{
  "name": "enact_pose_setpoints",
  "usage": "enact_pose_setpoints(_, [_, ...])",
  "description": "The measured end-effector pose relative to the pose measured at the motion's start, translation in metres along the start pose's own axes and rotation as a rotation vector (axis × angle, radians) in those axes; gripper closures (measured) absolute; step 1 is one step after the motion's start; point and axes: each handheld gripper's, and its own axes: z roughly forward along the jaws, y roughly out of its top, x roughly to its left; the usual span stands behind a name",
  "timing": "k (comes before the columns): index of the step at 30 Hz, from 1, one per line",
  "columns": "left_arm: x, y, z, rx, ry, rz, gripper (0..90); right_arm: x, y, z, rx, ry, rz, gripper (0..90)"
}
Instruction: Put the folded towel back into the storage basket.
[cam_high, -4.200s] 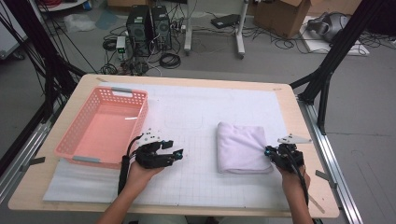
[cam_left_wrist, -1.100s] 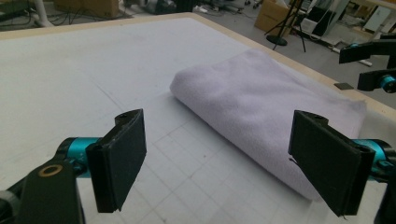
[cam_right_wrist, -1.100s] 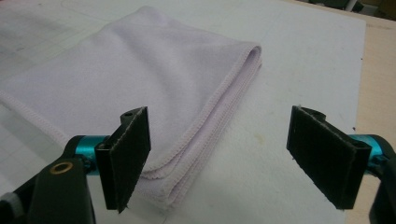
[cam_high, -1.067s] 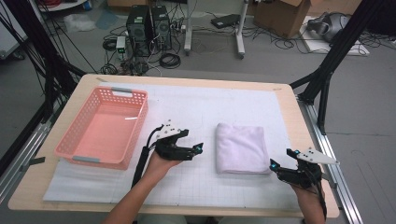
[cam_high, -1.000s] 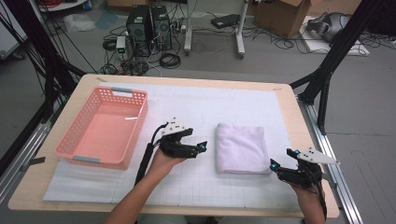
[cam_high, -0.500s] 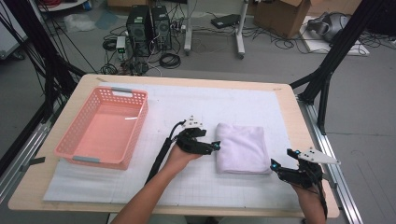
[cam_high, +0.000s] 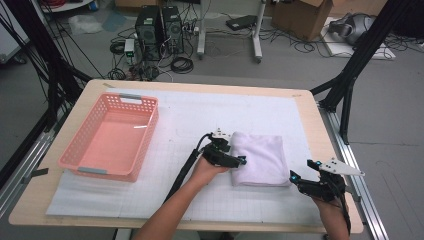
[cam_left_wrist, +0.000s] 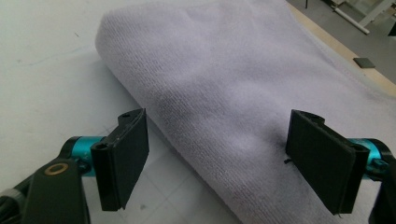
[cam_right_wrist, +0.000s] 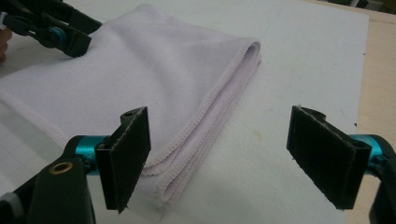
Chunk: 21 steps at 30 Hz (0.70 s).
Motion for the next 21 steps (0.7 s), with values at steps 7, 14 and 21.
enact_pose_setpoints(7, [0.001, 0.000, 0.005, 0.019, -0.002, -0.039, 19.4, 0.001, 0.000, 0.001, 0.005, 0.004, 0.003, 20.6])
enact_pose_setpoints(14, [-0.008, 0.004, 0.013, 0.047, -0.003, -0.039, 20.5, 0.001, 0.000, 0.001, 0.007, 0.007, -0.001, 20.6])
enact_pose_setpoints(21, [-0.010, 0.003, 0.014, 0.052, -0.008, -0.014, 38.4, 0.001, 0.000, 0.002, 0.008, 0.010, -0.003, 20.6])
